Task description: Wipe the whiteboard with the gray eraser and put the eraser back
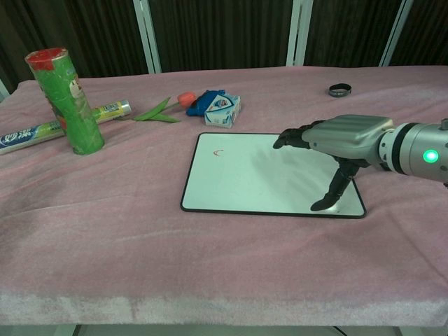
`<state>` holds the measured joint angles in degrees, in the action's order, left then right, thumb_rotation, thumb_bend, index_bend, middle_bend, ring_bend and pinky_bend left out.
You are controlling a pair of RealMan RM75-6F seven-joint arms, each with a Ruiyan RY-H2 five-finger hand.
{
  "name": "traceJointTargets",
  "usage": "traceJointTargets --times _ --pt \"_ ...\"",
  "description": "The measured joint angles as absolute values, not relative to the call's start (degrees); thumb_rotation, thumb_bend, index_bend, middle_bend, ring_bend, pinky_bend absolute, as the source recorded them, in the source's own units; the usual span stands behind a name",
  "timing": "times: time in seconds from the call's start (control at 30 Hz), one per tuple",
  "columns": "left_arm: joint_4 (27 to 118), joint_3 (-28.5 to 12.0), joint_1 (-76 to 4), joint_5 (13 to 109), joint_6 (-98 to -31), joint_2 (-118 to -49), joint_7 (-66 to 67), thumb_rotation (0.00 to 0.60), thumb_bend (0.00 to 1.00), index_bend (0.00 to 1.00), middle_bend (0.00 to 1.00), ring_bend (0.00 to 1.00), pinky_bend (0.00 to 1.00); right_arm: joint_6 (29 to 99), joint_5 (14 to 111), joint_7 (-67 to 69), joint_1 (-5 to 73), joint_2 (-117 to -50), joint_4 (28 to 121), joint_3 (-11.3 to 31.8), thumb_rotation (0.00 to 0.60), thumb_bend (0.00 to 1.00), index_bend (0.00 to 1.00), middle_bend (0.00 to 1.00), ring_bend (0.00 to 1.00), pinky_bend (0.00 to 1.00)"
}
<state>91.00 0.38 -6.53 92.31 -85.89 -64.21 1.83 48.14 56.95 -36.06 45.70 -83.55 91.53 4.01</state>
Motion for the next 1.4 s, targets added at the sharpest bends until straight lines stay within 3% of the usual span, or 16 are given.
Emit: traceJointTargets --times 0.67,1.0,1.23,1.4 --pt "91.0 0.5 -6.6 92.7 -86.1 -64.3 1.8 0.6 0.35 0.0 0.0 0.0 0.09 50.2 55.1 -34.1 44.8 -80.0 88.3 2.7 0.6 0.27 0.01 0.0 0.0 0.0" --pt "90.8 0.7 -6.1 92.8 -86.6 -64.2 1.9 0.6 0.35 0.0 0.0 0.0 0.09 45.5 54.5 -23.3 42.6 -81.2 72.3 2.9 0.6 0.3 0.15 0.08 0.0 0.02" --pt "91.0 0.7 -6.2 92.6 -86.2 -64.3 2.4 0.6 0.36 0.0 0.0 0.0 0.09 42.9 58.4 -17.4 41.3 -81.6 68.4 2.7 0.6 0.32 0.23 0.14 0.0 0.02" --pt "91.0 0.5 -6.4 91.8 -85.6 -64.2 2.3 0.6 0.36 0.0 0.0 0.0 0.09 42.2 60.0 -16.0 40.8 -81.8 66.7 2.6 0.6 0.33 0.31 0.18 0.03 0.08"
